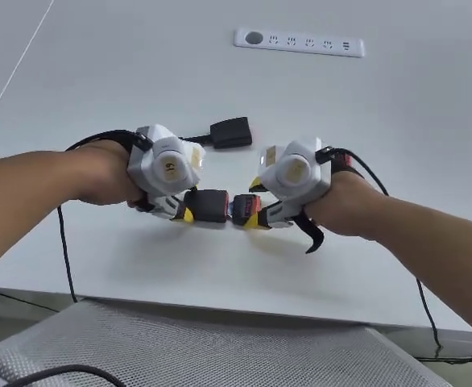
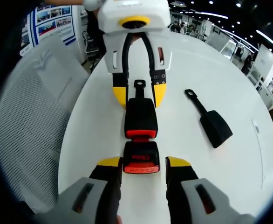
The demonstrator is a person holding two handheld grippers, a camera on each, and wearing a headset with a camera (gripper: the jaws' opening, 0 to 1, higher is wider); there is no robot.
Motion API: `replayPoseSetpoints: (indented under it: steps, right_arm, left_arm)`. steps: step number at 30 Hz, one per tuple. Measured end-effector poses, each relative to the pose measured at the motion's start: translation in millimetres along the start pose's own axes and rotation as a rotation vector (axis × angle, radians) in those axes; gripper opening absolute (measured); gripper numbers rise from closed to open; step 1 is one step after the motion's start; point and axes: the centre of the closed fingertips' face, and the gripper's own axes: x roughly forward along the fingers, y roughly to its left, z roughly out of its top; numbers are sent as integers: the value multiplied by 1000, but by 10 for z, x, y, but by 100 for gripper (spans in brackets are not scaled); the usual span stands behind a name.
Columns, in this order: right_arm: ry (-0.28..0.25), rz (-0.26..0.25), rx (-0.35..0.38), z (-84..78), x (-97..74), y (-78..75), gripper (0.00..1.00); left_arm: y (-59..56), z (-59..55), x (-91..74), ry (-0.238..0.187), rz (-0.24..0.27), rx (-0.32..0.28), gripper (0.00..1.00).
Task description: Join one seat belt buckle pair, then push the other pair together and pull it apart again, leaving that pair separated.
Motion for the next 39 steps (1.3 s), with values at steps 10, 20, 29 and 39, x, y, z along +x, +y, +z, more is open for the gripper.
replayPoseSetpoints:
  steps: [10, 20, 29, 39]
  right_arm:
    - [7, -48, 1, -157, -277, -238, 36]
    - [68, -115, 43, -676, -538, -661, 35]
    - [105, -174, 80, -993, -843, -961, 35]
    - [137, -156, 100, -1229, -850, -1073, 37]
  left_arm:
    - [433, 237, -265, -101, 111, -85, 30]
    - [906, 459, -195, -101, 182, -72, 33]
    - [1396, 543, -86, -107, 202, -67, 41]
    - [1489, 511, 161, -77, 115, -61, 46]
